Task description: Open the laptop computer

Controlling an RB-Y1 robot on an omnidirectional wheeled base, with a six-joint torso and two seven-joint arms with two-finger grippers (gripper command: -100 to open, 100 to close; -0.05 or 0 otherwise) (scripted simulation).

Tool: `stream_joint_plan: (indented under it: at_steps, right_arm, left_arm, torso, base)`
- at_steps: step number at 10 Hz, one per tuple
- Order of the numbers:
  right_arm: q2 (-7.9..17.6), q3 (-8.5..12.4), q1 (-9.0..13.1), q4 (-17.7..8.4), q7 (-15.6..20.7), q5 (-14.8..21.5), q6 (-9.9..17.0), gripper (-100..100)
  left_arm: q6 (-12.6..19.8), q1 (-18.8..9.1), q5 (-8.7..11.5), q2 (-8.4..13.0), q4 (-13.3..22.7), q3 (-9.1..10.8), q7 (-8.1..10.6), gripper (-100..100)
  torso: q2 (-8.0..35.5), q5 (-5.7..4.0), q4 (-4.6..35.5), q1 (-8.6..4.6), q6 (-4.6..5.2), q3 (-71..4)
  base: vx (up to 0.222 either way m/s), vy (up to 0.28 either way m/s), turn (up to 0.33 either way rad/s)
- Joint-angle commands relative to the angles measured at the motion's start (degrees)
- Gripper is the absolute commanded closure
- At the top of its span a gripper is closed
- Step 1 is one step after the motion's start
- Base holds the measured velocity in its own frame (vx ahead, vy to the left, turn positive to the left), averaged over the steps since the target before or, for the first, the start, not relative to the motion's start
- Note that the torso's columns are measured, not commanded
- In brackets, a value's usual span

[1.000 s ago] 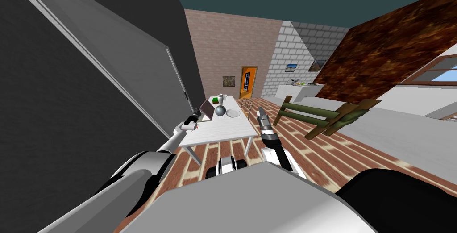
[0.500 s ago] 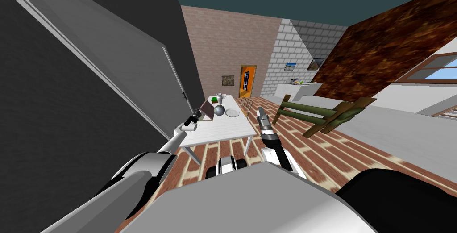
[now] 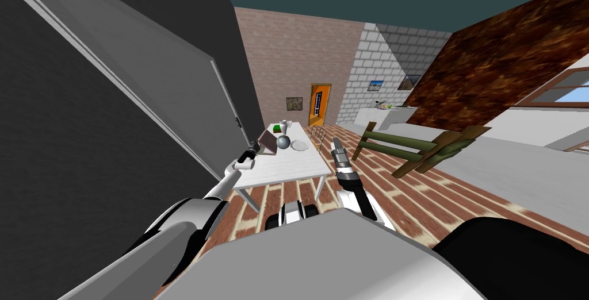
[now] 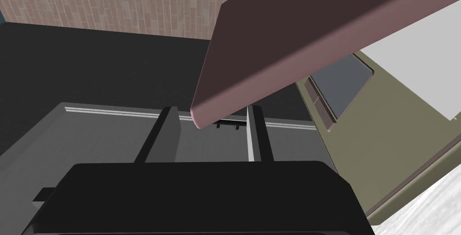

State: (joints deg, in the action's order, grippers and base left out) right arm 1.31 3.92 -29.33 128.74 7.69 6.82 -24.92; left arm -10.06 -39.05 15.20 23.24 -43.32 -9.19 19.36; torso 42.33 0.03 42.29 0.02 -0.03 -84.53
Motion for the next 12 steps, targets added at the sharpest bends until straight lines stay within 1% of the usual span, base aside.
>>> stream_joint_plan:
  at_steps: [1,3,4,5,7,9,10,11,12]
  right_arm:
    - [0.00,0.00,0.01,0.00,0.00,0.00,0.00,0]
    - [0.00,0.00,0.00,0.00,0.00,0.00,0.00,0]
    - [0.00,0.00,0.00,0.00,0.00,0.00,0.00,0]
    - [0.00,0.00,0.01,0.00,0.00,0.00,0.00,0]
    - [0.00,0.00,0.01,0.00,0.00,0.00,0.00,0]
    - [0.00,0.00,0.01,0.00,0.00,0.00,0.00,0]
    - [0.00,0.00,0.01,0.00,0.00,0.00,0.00,0]
    - [0.00,0.00,0.01,0.00,0.00,0.00,0.00,0]
    - [0.00,0.00,0.01,0.00,0.00,0.00,0.00,0]
  left_arm:
    - [-0.89,-0.24,0.81,-0.60,1.19,-0.16,1.29,100]
    - [-0.89,-0.24,0.81,-0.60,1.19,-0.16,1.29,100]
    - [1.22,-1.75,1.29,0.44,0.76,-0.71,2.01,-100]
    - [1.90,-2.29,1.46,0.79,0.58,-0.88,2.24,-100]
    - [4.64,-4.45,2.12,2.21,-0.12,-1.55,3.19,-100]
    - [6.01,-5.53,2.46,2.92,-0.47,-1.88,3.67,-100]
    - [4.91,-5.54,2.58,3.01,0.84,-2.56,4.02,-100]
    - [5.06,-5.65,2.62,3.09,0.86,-2.62,4.15,0]
    - [5.07,-5.60,2.61,3.07,0.89,-2.62,4.14,0]
  torso:
    - [0.00,-0.01,0.02,-0.02,0.08,-0.02]
    - [0.02,-0.06,0.08,-0.05,0.02,0.01]
    - [0.05,-0.06,0.11,-0.04,0.02,0.03]
    - [0.12,-0.07,0.11,-0.07,0.06,0.07]
    - [0.15,-0.09,0.18,-0.08,0.04,0.09]
    - [0.17,-0.10,0.18,-0.10,0.03,0.12]
    - [0.10,-0.09,0.15,-0.08,0.03,0.07]
    - [-0.03,-0.05,0.04,-0.05,0.03,-0.01]
    - [-0.09,-0.04,0.02,-0.03,0.03,-0.06]
  base:
    - [0.000,0.000,0.000]
    - [0.006,0.002,0.018]
    - [-0.019,-0.003,0.002]
    - [-0.037,-0.004,-0.009]
    - [-0.055,-0.007,-0.008]
    - [-0.039,-0.003,-0.002]
    - [-0.012,0.000,-0.001]
    - [0.000,0.000,0.000]
    - [0.000,0.000,0.000]
